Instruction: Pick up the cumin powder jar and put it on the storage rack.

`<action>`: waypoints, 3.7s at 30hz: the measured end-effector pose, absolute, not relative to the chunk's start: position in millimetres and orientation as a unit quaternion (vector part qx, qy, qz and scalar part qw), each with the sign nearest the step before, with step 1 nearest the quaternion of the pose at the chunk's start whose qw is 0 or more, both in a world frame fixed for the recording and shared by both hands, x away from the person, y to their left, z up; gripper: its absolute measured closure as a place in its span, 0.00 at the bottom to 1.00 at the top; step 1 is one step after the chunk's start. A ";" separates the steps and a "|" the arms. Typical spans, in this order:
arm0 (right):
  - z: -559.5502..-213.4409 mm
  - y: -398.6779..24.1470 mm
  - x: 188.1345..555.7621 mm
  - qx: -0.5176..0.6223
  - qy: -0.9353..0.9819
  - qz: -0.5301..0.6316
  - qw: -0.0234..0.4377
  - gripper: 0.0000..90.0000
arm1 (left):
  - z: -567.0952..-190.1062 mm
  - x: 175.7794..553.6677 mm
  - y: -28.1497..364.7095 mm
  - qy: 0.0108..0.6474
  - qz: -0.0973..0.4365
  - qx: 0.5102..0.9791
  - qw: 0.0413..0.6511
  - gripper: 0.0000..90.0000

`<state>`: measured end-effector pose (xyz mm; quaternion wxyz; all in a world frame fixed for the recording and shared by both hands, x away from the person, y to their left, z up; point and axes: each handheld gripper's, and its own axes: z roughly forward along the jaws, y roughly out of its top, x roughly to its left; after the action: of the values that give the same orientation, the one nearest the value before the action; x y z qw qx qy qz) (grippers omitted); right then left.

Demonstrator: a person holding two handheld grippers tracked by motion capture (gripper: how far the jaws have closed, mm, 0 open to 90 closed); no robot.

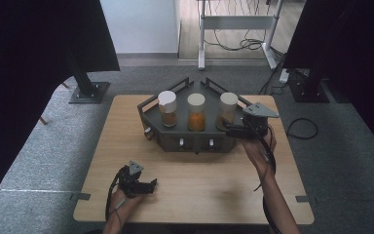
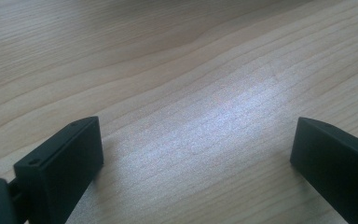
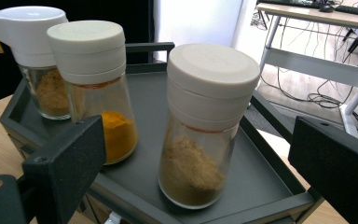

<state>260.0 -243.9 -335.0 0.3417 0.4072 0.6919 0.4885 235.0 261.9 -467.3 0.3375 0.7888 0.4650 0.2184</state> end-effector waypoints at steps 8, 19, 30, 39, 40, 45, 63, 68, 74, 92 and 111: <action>-338.6 -247.4 249.0 0.405 0.692 0.489 0.342 0.04 | -467.3 235.0 261.9 0.465 0.218 0.789 0.338 0.02; -345.8 -258.6 231.5 0.406 0.686 0.494 0.347 0.05 | -467.3 234.6 261.6 0.466 0.219 0.788 0.338 0.02; -352.5 -269.3 211.6 0.405 0.682 0.499 0.350 0.05 | -467.3 234.6 261.5 0.466 0.219 0.788 0.337 0.02; -356.7 -276.6 196.4 0.406 0.678 0.498 0.356 0.06 | -467.4 234.4 261.3 0.467 0.219 0.787 0.338 0.02; -357.2 -277.0 194.9 0.405 0.678 0.498 0.357 0.06 | -467.4 234.3 261.3 0.467 0.219 0.787 0.338 0.02; -360.4 -279.5 187.0 0.403 0.678 0.498 0.359 0.06 | -467.5 234.3 261.4 0.467 0.219 0.787 0.338 0.02; -377.2 -286.7 172.1 0.415 0.686 0.485 0.350 0.06 | -467.5 234.4 261.4 0.467 0.219 0.787 0.338 0.02; -381.6 -285.2 171.9 0.416 0.690 0.479 0.349 0.06 | -467.5 234.4 261.4 0.467 0.219 0.787 0.338 0.02; -387.8 -283.9 172.1 0.419 0.694 0.472 0.346 0.06 | -467.6 234.3 261.4 0.467 0.219 0.787 0.338 0.02; -410.0 -279.2 175.8 0.429 0.708 0.450 0.335 0.07 | -467.3 234.5 261.6 0.466 0.219 0.788 0.337 0.02; -442.4 -273.4 182.0 0.450 0.719 0.417 0.326 0.07 | -467.3 234.5 261.6 0.466 0.219 0.788 0.337 0.02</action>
<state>182.0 -273.4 -442.4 0.3260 0.4501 0.7193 0.4167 234.5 261.6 -467.3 0.3371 0.7882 0.4661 0.2187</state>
